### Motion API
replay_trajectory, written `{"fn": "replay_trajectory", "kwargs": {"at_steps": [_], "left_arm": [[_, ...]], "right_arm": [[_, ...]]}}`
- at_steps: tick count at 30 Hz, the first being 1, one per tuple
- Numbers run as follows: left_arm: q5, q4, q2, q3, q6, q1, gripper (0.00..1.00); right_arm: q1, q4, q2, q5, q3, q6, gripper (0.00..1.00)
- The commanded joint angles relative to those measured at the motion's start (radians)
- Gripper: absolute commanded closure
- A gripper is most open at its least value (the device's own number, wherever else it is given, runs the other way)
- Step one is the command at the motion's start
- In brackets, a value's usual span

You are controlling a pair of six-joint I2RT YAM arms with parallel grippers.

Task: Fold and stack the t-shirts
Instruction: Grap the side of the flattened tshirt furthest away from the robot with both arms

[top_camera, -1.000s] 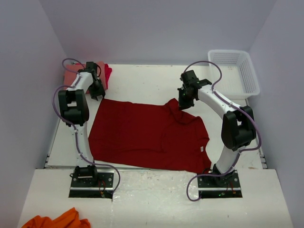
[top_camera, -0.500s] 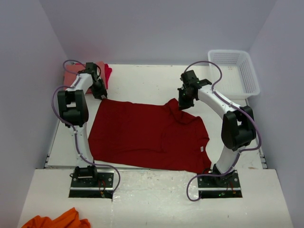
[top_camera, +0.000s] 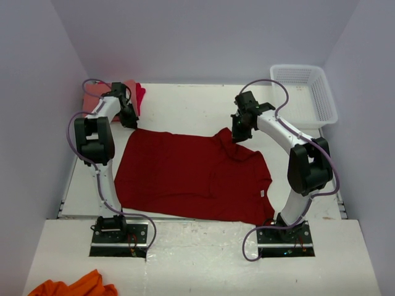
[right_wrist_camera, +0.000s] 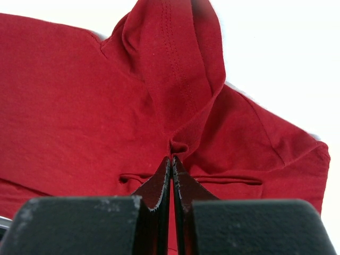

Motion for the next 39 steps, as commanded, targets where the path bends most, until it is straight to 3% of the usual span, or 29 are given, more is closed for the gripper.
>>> {"fn": "replay_trajectory", "kwargs": {"at_steps": [1, 23, 32, 39], "left_arm": [[-0.02, -0.02, -0.011, -0.067, 0.012, -0.004, 1.0], [-0.092, -0.026, -0.502, -0.201, 0.003, 0.013, 1.0], [-0.121, -0.043, -0.585, -0.207, 0.014, 0.039, 1.0], [-0.106, -0.026, -0.539, -0.186, -0.006, 0.052, 1.0]], "right_arm": [[-0.002, -0.002, -0.042, -0.004, 0.024, 0.015, 1.0], [-0.052, -0.135, -0.143, 0.17, 0.133, -0.02, 1.0], [-0.08, -0.155, -0.148, 0.185, 0.167, -0.029, 1.0], [-0.13, -0.195, -0.085, 0.167, 0.293, -0.065, 1.0]]}}
